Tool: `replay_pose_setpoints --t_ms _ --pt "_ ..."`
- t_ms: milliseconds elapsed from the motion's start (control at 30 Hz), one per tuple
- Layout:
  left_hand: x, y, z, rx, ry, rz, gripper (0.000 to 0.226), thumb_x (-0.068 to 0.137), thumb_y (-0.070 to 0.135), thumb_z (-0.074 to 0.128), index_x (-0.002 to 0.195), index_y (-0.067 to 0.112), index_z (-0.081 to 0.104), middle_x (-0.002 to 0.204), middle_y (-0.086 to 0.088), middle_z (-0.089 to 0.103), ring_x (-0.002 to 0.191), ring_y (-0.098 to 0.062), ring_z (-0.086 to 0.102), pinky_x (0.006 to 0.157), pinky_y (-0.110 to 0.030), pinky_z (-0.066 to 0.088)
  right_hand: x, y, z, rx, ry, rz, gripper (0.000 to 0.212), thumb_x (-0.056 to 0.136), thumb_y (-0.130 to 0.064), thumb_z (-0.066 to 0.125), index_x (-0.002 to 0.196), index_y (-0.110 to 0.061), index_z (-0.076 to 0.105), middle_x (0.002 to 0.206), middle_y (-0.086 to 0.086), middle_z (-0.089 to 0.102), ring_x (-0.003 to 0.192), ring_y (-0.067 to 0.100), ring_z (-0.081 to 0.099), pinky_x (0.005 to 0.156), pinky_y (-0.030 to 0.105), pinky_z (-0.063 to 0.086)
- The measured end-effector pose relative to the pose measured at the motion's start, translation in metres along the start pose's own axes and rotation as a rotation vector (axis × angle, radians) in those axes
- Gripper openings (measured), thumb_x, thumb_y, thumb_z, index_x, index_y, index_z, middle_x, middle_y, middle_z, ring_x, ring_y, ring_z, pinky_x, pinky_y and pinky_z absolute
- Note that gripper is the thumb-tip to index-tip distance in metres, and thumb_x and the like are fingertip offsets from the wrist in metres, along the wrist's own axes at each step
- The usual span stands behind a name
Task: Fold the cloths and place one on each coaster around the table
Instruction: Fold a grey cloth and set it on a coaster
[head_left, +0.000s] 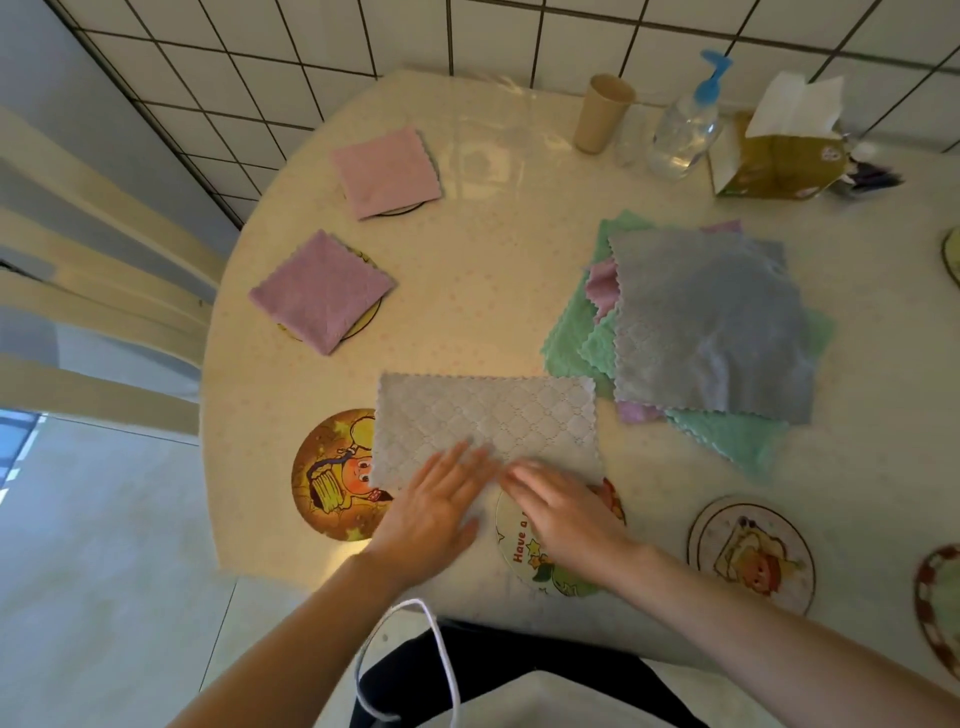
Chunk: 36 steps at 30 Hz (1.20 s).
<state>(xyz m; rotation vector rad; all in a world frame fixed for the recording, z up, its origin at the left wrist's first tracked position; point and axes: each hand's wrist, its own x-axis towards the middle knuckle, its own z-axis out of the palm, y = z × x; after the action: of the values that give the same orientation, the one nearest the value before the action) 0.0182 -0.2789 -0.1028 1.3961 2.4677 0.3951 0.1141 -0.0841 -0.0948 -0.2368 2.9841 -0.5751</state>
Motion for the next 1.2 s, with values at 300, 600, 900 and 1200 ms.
replay_pose_setpoints --t_ms 300,600,900,1200 --pt "-0.038 -0.031 0.023 0.245 -0.157 -0.102 0.067 0.095 0.055 0.032 0.152 0.024 0.017 0.16 0.004 0.015 0.147 -0.021 0.01 0.113 -0.049 0.014 -0.034 0.033 0.012 -0.114 -0.17 0.01 0.078 0.077 0.016 0.043 0.146 -0.015 0.027 0.155 0.001 0.022 0.143 0.016 0.015 0.115 0.037 0.011" --pt "-0.049 -0.031 0.008 0.288 -0.088 -0.271 0.056 0.092 0.037 0.032 0.14 0.014 0.047 0.149 -0.003 0.041 0.141 -0.029 0.029 0.111 -0.055 0.023 -0.041 0.062 -0.007 -0.203 -0.197 0.087 0.074 0.064 -0.005 0.082 0.129 -0.011 0.049 0.131 0.002 0.052 0.12 0.02 0.051 0.099 0.036 0.046" --pt "0.024 0.032 0.005 -0.021 -0.117 -0.182 0.073 0.096 0.034 0.044 0.152 0.029 -0.002 0.161 0.003 0.0 0.147 -0.021 -0.006 0.121 -0.04 0.006 -0.006 0.048 -0.026 -0.174 0.076 0.03 0.02 0.078 -0.008 0.063 0.098 -0.013 0.066 0.091 -0.001 0.064 0.082 0.021 0.06 0.075 0.037 0.048" --pt "0.01 0.042 0.023 -0.087 -0.202 -0.093 0.06 0.1 0.031 0.04 0.152 0.03 0.01 0.161 0.003 0.009 0.147 -0.021 0.008 0.12 -0.039 0.015 -0.036 -0.01 -0.056 0.225 -0.095 -0.082 0.019 0.092 -0.015 0.045 0.1 -0.019 0.062 0.094 -0.009 0.061 0.088 0.003 0.052 0.085 0.018 0.04"
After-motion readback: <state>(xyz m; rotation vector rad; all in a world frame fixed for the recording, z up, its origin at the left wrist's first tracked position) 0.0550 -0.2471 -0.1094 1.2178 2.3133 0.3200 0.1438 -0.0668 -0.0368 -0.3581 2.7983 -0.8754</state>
